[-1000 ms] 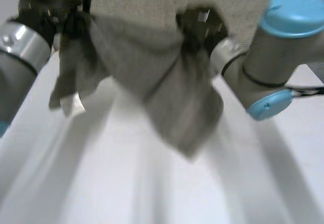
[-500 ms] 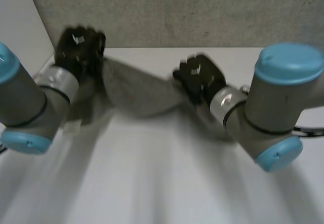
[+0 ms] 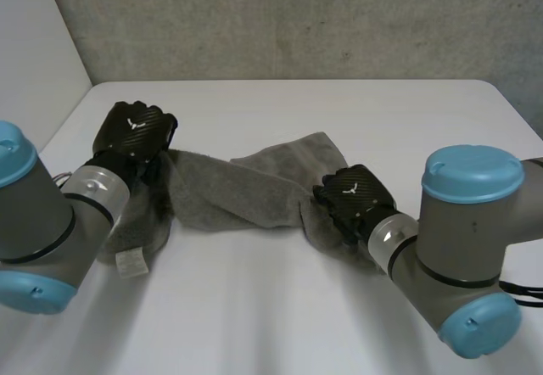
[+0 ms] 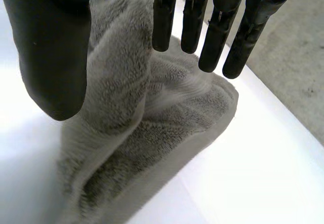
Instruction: Fold the towel.
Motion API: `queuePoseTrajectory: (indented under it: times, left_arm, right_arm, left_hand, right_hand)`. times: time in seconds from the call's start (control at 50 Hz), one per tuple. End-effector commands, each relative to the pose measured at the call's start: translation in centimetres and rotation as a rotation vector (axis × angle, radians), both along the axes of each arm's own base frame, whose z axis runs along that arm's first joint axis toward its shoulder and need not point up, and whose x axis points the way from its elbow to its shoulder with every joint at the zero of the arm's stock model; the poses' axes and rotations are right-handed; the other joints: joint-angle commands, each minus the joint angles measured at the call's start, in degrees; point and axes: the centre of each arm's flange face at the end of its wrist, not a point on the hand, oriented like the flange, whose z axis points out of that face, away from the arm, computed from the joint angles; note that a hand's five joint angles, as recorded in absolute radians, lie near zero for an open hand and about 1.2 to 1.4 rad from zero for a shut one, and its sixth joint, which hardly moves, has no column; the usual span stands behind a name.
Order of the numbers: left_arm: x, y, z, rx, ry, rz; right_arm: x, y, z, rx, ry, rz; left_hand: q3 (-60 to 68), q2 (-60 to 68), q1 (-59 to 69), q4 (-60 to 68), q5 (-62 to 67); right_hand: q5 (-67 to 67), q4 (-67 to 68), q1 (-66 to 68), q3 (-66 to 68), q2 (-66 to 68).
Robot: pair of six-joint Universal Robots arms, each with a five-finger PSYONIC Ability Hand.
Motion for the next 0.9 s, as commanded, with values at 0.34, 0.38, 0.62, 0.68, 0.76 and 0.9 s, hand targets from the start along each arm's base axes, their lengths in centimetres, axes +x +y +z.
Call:
queuePoseTrajectory:
  times: [0.34,0.38,0.62,0.68,0.76,0.9]
  left_arm:
    - [2.1,3.9,3.2,-0.040,0.011,-0.066]
    - [2.3,4.1,3.3,-0.039,0.013,-0.072]
    - [2.5,4.0,3.2,-0.033,0.013,-0.083]
    - [2.6,4.0,3.2,-0.033,0.017,-0.081]
    - [2.7,3.9,3.6,-0.045,0.018,-0.078]
    - [2.7,3.6,4.2,-0.073,0.023,-0.074]
  right_arm:
    - [-1.9,-3.7,-1.2,0.490,-0.341,-0.223]
    - [-1.6,-3.7,-1.7,0.517,-0.331,-0.220]
    - [-0.9,-4.6,-3.3,0.577,-0.301,-0.228]
    - [-0.8,-4.7,-3.4,0.573,-0.301,-0.227]
    - [-0.6,-5.1,-3.9,0.571,-0.298,-0.224]
    - [-0.3,-5.6,-2.7,0.518,-0.331,-0.207]
  left_hand:
    - [-8.72,-6.25,-1.46,-7.61,-14.05]
    - [-8.72,-6.25,-1.46,-7.61,-14.05]
    - [-8.72,-6.25,-1.46,-7.61,-14.05]
    - [-8.72,-6.25,-1.46,-7.61,-14.05]
    - [-8.72,-6.25,-1.46,-7.61,-14.05]
    - [-8.72,-6.25,-1.46,-7.61,-14.05]
  right_hand:
    - [-5.31,-7.21,-7.67,-7.33,-7.78]
    - [-4.81,-6.71,-7.16,-6.82,-7.27]
    - [-4.30,-6.20,-6.66,-6.32,-6.77]
    - [-3.79,-5.69,-6.15,-5.81,-6.26]
    - [21.29,19.39,18.94,19.27,18.83]
    - [55.53,53.63,53.17,53.51,53.06]
